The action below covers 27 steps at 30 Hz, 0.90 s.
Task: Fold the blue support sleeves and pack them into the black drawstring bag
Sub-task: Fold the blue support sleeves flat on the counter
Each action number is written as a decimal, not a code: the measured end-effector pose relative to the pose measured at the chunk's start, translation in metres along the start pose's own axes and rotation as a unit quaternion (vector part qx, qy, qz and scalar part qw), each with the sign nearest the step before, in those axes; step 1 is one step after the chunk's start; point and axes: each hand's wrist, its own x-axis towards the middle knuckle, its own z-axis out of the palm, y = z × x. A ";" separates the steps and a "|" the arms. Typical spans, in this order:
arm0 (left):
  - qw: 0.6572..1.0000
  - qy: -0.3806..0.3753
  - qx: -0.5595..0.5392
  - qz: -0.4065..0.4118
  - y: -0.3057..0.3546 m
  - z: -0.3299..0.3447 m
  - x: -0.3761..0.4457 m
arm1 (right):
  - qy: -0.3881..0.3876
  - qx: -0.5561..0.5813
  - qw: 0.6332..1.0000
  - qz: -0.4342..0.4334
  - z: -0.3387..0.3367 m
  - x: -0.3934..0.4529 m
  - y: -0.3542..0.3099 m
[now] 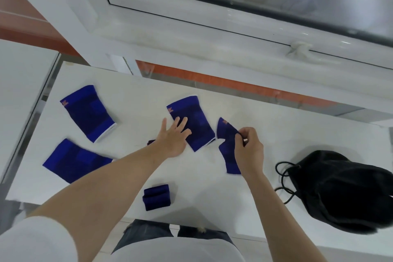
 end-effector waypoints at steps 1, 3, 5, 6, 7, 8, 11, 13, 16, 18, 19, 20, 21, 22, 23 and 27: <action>1.000 0.000 0.008 0.008 0.002 0.002 -0.001 | 0.008 0.008 1.000 0.003 -0.003 -0.001 0.001; 0.999 0.008 0.029 0.033 0.011 0.005 -0.003 | 0.024 0.023 0.999 0.006 -0.013 -0.004 0.005; 0.997 0.010 0.050 0.060 0.022 0.008 -0.006 | 0.031 0.032 0.999 0.006 -0.019 -0.005 0.007; 0.996 0.007 0.060 0.069 0.028 0.009 -0.008 | 0.030 0.034 0.999 0.007 -0.021 -0.006 0.009; 0.995 0.004 0.068 0.077 0.033 0.010 -0.010 | 0.026 0.036 0.999 0.008 -0.022 -0.006 0.010; 0.994 0.006 0.073 0.082 0.038 0.011 -0.012 | 0.021 0.037 0.999 0.011 -0.022 -0.007 0.010; 0.996 0.036 0.041 0.073 0.046 0.010 -0.018 | 0.002 0.056 0.998 0.018 -0.021 -0.010 0.011; 0.992 0.088 -0.086 0.038 0.055 0.002 -0.023 | -0.007 0.072 0.997 0.013 -0.022 -0.012 0.009; 0.923 0.182 -0.337 -0.045 0.078 -0.021 -0.032 | -0.026 0.102 0.994 0.007 -0.021 -0.016 0.005; 0.869 0.177 -0.455 -0.074 0.097 -0.034 -0.037 | -0.042 0.130 0.991 0.010 -0.018 -0.017 0.002; 0.841 0.163 -0.510 -0.077 0.107 -0.038 -0.040 | -0.053 0.143 0.988 0.012 -0.017 -0.017 0.001; 0.807 0.147 -0.567 -0.073 0.115 -0.040 -0.041 | -0.065 0.157 0.985 0.012 -0.014 -0.016 -0.001; 0.765 0.133 -0.626 -0.068 0.121 -0.042 -0.043 | -0.080 0.172 0.982 0.010 -0.012 -0.016 -0.001; 0.723 0.124 -0.677 -0.065 0.125 -0.044 -0.045 | -0.099 0.190 0.977 0.009 -0.010 -0.016 -0.002; 0.687 0.120 -0.714 -0.063 0.127 -0.045 -0.046 | -0.120 0.204 0.972 0.009 -0.007 -0.016 -0.001; 0.640 0.136 -0.756 -0.035 0.119 -0.048 -0.051 | -0.183 0.213 0.960 -0.007 0.001 -0.015 0.003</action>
